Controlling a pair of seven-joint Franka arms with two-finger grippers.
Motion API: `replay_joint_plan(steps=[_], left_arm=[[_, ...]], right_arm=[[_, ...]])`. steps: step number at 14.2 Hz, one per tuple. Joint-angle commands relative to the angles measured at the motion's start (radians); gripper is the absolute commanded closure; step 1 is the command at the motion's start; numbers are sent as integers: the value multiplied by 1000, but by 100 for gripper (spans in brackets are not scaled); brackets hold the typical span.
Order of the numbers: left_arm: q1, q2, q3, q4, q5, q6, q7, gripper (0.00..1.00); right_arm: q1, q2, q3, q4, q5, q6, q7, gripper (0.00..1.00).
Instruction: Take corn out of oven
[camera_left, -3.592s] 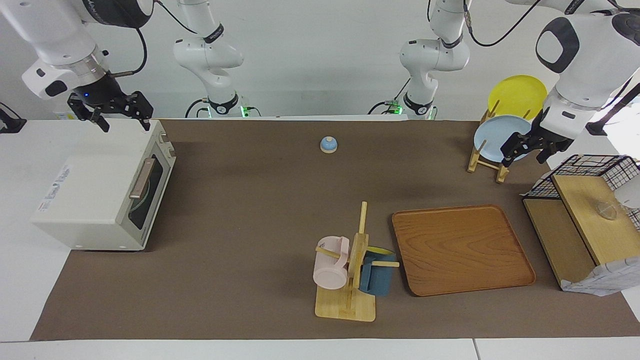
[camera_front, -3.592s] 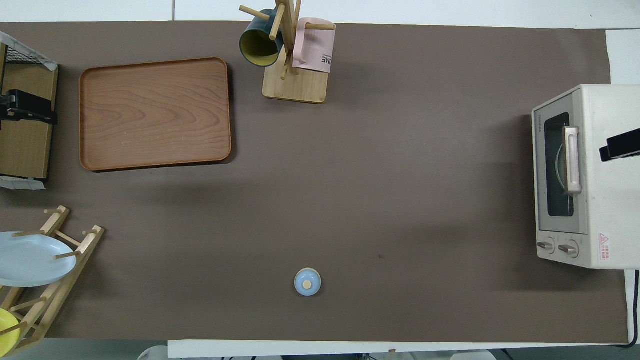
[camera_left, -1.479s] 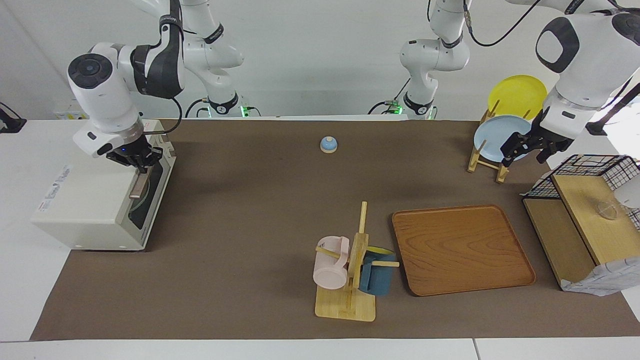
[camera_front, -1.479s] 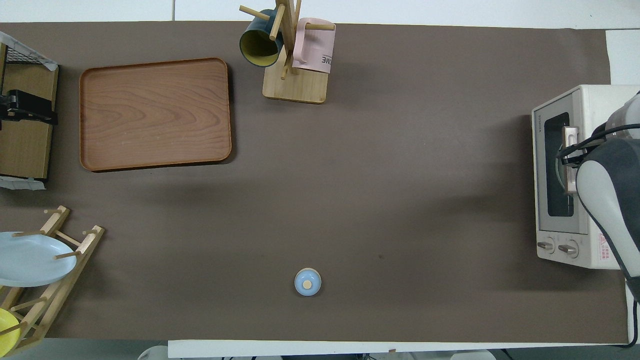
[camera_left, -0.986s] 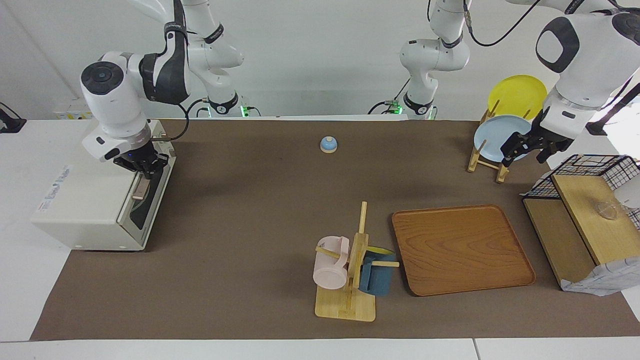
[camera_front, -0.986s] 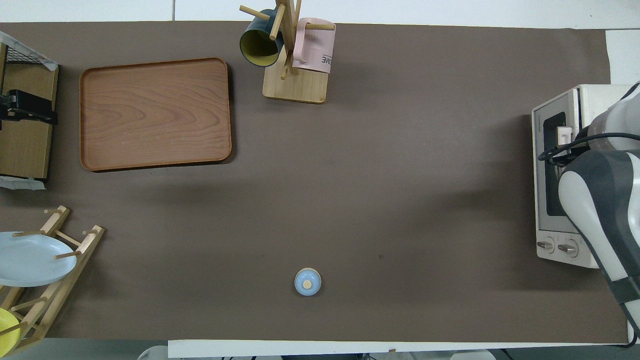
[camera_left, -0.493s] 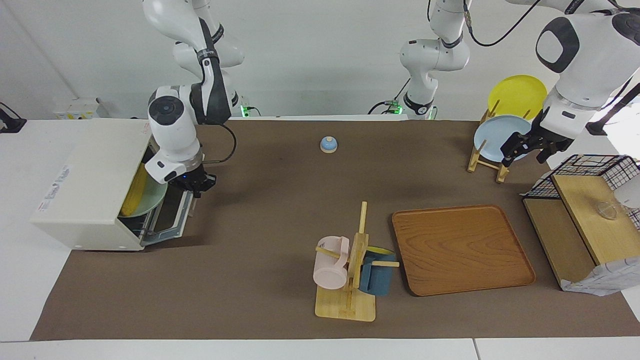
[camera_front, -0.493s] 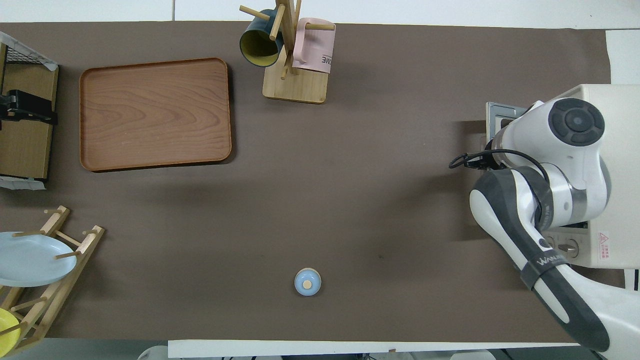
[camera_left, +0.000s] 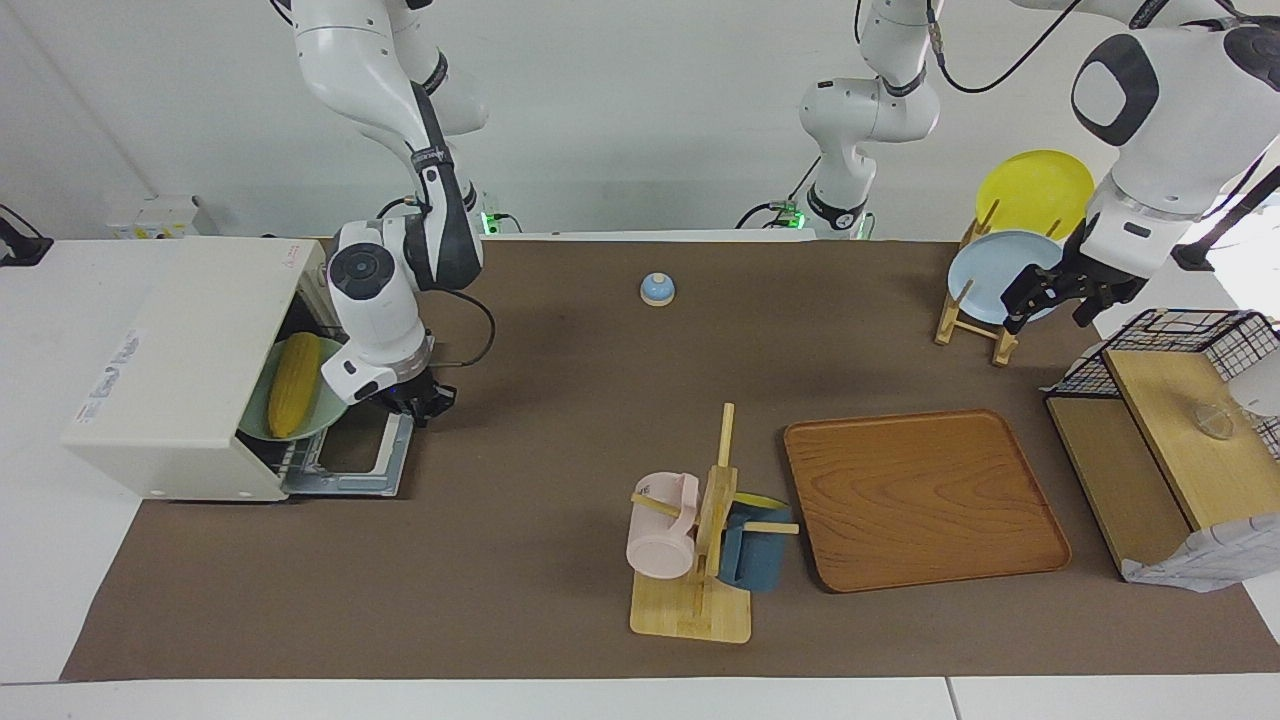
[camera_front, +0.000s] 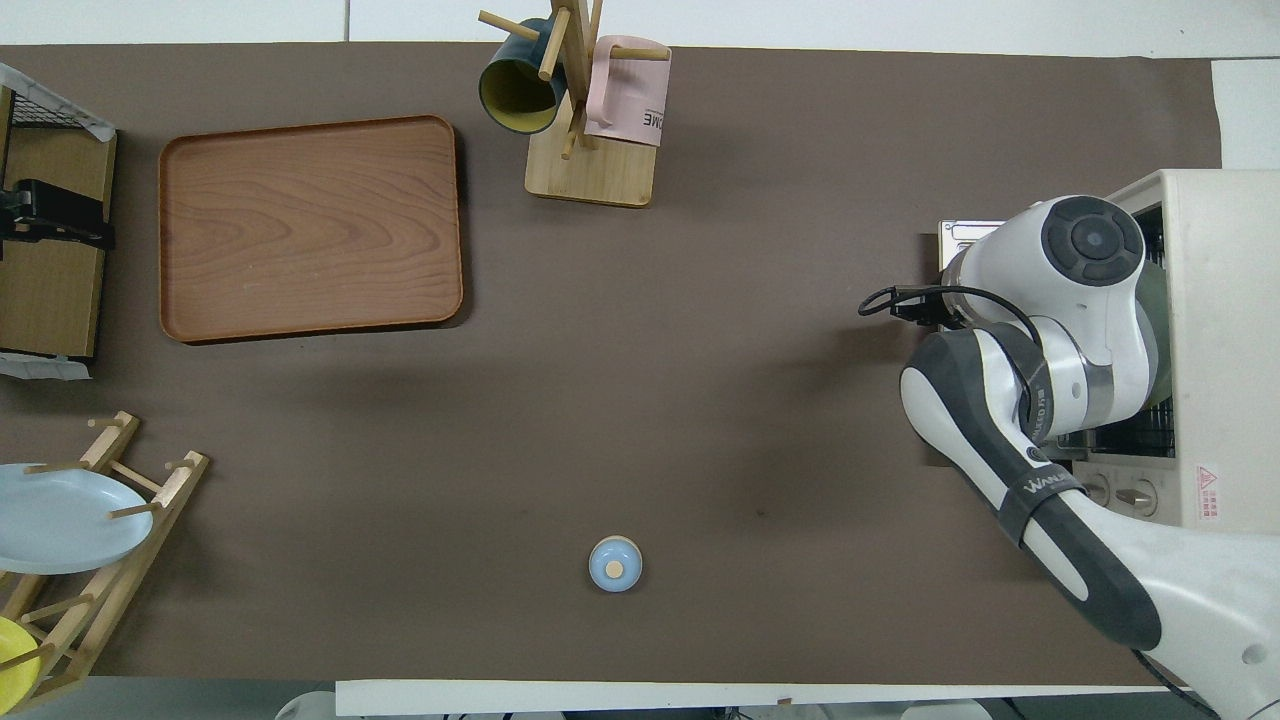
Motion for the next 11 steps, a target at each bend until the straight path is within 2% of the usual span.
replay_joint_plan(steps=[1, 2, 5, 9, 11], left_arm=[[6, -27, -3, -34, -8, 21, -4, 0], [6, -27, -3, -34, -8, 21, -4, 0], [6, -27, -3, -34, -8, 21, -4, 0], [6, -27, -3, -34, -8, 21, -4, 0], [6, -27, -3, -34, -8, 21, -4, 0]], right_arm=[[-7, -16, 64, 67, 32, -74, 87, 91], [-13, -46, 62, 85, 25, -140, 83, 75], [-52, -145, 38, 79, 22, -271, 12, 47], [-56, -177, -103, 38, 22, -291, -26, 47], [-58, -182, -114, 13, 22, -265, -46, 47]])
